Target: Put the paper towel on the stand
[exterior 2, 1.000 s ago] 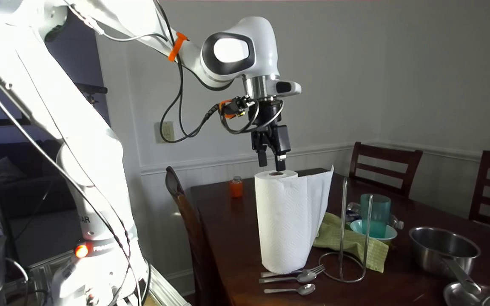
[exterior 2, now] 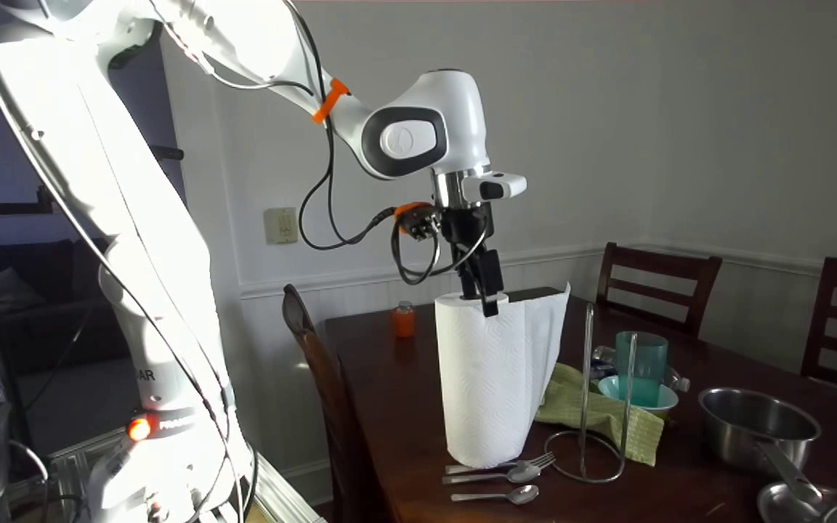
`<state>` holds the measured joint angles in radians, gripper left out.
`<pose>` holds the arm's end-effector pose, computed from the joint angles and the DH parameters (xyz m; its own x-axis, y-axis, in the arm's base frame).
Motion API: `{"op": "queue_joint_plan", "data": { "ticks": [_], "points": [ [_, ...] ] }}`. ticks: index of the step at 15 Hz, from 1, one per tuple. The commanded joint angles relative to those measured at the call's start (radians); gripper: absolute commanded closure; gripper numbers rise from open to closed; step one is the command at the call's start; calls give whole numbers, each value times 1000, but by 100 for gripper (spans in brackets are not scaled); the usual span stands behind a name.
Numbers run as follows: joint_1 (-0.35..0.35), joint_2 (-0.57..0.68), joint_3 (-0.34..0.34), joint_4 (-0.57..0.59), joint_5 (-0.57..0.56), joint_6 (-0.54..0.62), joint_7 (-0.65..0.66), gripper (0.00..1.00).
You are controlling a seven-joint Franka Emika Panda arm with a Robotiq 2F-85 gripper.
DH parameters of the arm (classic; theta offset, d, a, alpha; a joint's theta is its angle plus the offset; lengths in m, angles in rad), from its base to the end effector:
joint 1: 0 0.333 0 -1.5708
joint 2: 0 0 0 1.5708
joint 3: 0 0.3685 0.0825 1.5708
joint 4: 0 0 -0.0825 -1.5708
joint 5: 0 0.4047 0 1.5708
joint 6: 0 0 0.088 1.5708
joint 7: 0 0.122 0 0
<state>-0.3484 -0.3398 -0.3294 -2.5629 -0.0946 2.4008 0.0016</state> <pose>0.3382 -0.2760 0.4153 0.8093 -0.5641 0.1640 -0.5669 -0.8231 -0.0340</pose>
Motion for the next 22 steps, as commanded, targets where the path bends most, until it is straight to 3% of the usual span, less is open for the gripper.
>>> {"op": "queue_joint_plan", "data": {
  "ticks": [1, 3, 13, 17, 22],
  "points": [
    [8, 19, 0, -5, 51, 42, 0, 0],
    [7, 26, 3, -4, 56, 47, 1, 26],
    [34, 4, -1, 34, 112, -11, -34, 96],
    [47, -59, 14, 103, 120, -122, -40, 99],
    [30, -115, 54, 283, 36, -289, -30, 96]
  ]
}}
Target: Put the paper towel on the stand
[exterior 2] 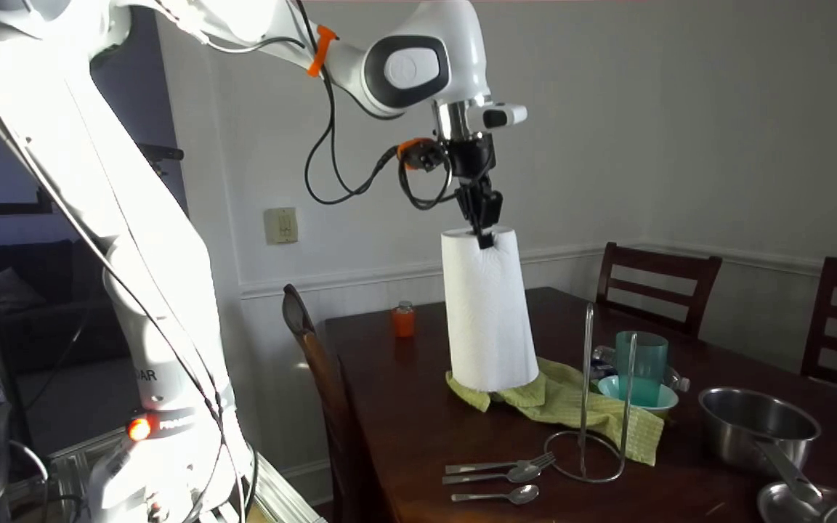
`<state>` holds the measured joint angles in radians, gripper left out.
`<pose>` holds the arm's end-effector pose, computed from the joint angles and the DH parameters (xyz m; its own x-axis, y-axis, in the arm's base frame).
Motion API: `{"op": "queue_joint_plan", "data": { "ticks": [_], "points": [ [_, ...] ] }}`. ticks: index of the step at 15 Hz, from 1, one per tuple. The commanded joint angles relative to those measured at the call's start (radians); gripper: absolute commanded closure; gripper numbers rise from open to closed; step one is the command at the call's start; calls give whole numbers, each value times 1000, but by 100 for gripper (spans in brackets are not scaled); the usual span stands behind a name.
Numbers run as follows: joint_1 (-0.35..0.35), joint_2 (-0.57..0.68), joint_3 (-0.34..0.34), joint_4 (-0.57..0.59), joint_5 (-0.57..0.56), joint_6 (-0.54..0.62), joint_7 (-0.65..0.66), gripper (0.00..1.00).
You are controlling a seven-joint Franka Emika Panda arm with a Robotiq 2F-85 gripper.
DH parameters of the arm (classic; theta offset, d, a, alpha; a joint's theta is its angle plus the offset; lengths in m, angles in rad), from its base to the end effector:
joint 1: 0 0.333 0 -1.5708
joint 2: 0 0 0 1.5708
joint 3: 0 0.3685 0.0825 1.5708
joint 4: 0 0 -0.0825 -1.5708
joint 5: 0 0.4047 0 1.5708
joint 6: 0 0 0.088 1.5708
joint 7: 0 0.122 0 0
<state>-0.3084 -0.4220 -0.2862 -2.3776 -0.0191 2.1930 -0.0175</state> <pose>0.3643 -0.2610 0.5214 0.8222 -0.5242 0.2217 -0.5170 -0.8508 -0.0943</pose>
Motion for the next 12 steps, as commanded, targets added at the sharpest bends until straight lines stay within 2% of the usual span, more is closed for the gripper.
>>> {"op": "queue_joint_plan", "data": {
  "ticks": [1, 8, 12],
  "points": [
    [-5, -34, 3, 143, -35, -112, -26, 96],
    [-2, 19, -35, 415, -53, -229, -73, 96],
    [-10, 73, -64, 510, -78, -244, -97, 96]
  ]
}}
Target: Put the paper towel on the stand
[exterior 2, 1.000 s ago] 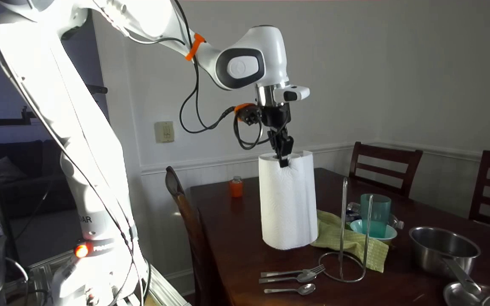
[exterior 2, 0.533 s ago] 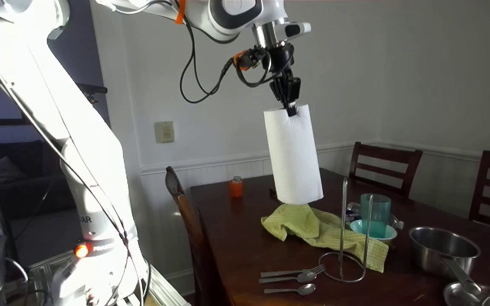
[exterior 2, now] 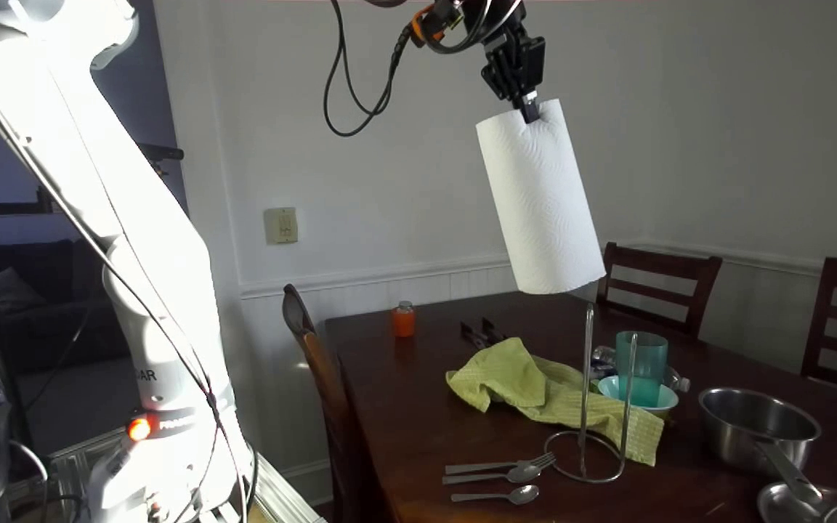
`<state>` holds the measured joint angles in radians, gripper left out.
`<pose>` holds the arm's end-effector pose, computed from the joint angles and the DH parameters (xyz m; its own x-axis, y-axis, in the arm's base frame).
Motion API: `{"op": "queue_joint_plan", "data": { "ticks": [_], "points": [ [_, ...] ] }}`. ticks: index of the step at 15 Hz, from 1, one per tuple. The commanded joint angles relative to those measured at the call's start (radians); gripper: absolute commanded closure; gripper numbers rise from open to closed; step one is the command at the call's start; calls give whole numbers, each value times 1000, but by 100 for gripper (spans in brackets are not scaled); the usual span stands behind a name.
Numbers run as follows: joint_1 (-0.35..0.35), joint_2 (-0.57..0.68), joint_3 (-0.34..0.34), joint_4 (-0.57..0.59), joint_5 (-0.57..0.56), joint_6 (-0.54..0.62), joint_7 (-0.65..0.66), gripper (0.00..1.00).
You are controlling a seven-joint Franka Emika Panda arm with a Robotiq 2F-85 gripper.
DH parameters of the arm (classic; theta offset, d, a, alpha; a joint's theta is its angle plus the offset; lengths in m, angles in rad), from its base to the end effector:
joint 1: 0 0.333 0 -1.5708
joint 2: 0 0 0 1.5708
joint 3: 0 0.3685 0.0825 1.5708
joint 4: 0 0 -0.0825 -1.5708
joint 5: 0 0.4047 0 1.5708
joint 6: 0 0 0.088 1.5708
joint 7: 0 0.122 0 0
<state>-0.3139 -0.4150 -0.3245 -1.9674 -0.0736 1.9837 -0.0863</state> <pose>0.3521 -0.3136 0.7067 0.7838 -0.4725 0.4030 -0.5083 -0.8609 -0.0206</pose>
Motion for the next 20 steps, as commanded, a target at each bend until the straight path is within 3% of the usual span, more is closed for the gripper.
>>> {"op": "queue_joint_plan", "data": {
  "ticks": [1, 10, 15, 20],
  "points": [
    [-6, 87, -40, 118, -21, -32, -34, 96],
    [-11, 209, -127, 158, 62, 24, -96, 96],
    [-12, 220, -139, 155, 139, 38, -127, 96],
    [-14, 231, -134, 162, 148, 17, -123, 96]
  ]
}}
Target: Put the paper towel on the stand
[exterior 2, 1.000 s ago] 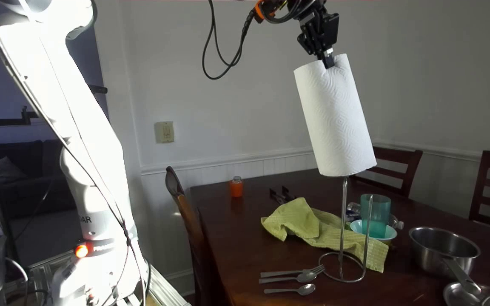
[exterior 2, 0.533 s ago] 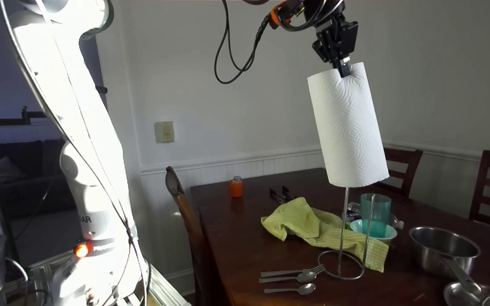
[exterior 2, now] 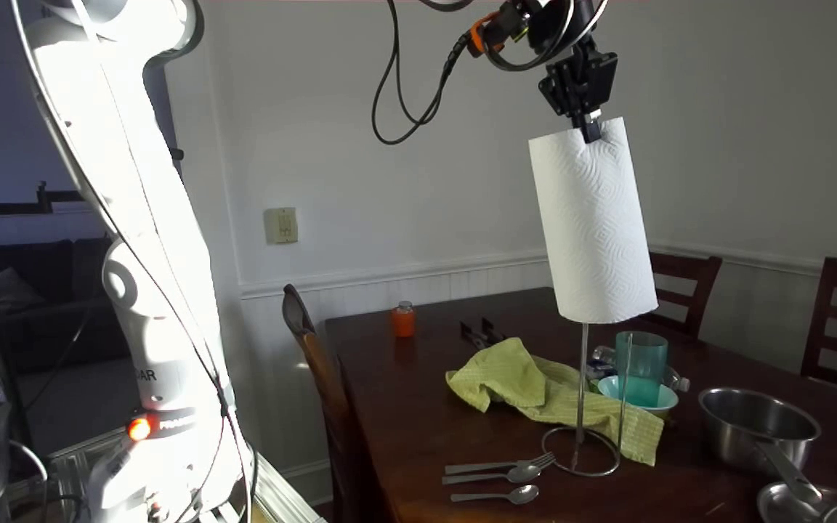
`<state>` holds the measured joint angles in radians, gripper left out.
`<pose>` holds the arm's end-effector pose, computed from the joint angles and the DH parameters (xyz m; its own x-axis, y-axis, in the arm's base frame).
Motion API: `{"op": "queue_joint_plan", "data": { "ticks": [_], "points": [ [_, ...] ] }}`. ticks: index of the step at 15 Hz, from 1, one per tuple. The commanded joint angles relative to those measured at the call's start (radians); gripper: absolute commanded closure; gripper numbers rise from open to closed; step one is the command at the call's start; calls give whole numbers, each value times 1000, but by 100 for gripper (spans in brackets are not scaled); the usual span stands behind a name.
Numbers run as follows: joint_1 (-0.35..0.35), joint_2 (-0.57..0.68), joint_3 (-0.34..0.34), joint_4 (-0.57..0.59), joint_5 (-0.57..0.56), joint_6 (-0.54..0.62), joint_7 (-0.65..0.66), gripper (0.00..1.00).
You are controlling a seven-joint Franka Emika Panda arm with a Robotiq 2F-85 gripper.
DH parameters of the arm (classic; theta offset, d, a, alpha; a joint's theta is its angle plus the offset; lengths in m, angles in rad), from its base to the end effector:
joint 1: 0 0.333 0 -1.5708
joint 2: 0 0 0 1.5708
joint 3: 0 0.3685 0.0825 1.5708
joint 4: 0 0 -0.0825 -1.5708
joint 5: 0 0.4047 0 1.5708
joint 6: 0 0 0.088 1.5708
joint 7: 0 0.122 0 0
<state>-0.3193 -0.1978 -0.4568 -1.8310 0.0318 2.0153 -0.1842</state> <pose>0.3775 -0.4031 0.6753 0.7575 -0.5397 0.3674 -0.5627 -0.8250 -0.0518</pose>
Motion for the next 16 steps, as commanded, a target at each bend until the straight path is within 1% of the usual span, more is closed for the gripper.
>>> {"op": "queue_joint_plan", "data": {
  "ticks": [1, 8, 11, 16],
  "points": [
    [-8, 16, -2, 24, 46, -15, -26, 96],
    [-16, 53, -9, -9, 118, -10, -42, 96],
    [-21, 58, -4, 5, 117, -18, -46, 96],
    [-12, 33, 12, 52, 106, -44, -51, 96]
  ]
}}
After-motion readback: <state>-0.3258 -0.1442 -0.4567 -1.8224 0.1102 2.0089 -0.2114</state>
